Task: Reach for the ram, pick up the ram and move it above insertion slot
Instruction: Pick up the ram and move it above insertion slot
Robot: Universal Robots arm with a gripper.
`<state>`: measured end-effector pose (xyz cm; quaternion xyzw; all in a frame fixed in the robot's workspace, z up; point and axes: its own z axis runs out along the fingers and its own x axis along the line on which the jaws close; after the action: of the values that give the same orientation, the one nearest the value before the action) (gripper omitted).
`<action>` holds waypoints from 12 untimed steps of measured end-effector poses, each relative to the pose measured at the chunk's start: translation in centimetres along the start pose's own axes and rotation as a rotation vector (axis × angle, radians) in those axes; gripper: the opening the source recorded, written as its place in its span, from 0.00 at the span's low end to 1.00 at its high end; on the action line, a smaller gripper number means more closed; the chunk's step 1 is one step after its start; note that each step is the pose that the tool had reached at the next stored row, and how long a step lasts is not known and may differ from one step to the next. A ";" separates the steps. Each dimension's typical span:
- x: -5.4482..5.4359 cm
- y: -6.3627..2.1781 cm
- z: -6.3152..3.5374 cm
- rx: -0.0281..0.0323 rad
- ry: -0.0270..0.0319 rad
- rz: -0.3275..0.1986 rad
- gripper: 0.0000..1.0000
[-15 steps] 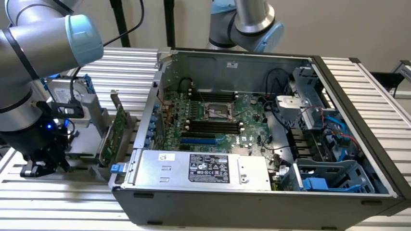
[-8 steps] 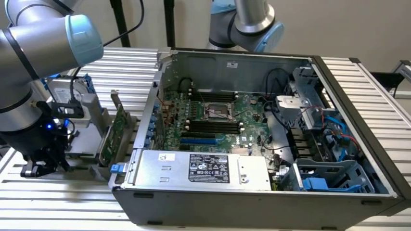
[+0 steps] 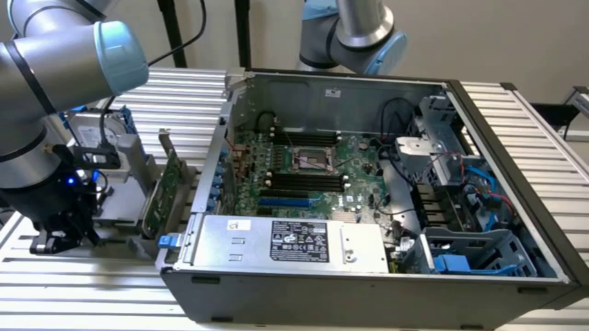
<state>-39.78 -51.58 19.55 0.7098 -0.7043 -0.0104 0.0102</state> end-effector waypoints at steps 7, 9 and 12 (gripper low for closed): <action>0.0 -0.02 -0.02 -0.0004 0.0048 -0.018 0.14; 0.0 -0.06 -0.09 -0.0007 0.0049 -0.018 0.14; 0.0 -0.11 -0.28 -0.0005 0.0047 -0.018 0.14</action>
<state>-39.67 -51.58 19.82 0.7161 -0.6979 -0.0090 0.0119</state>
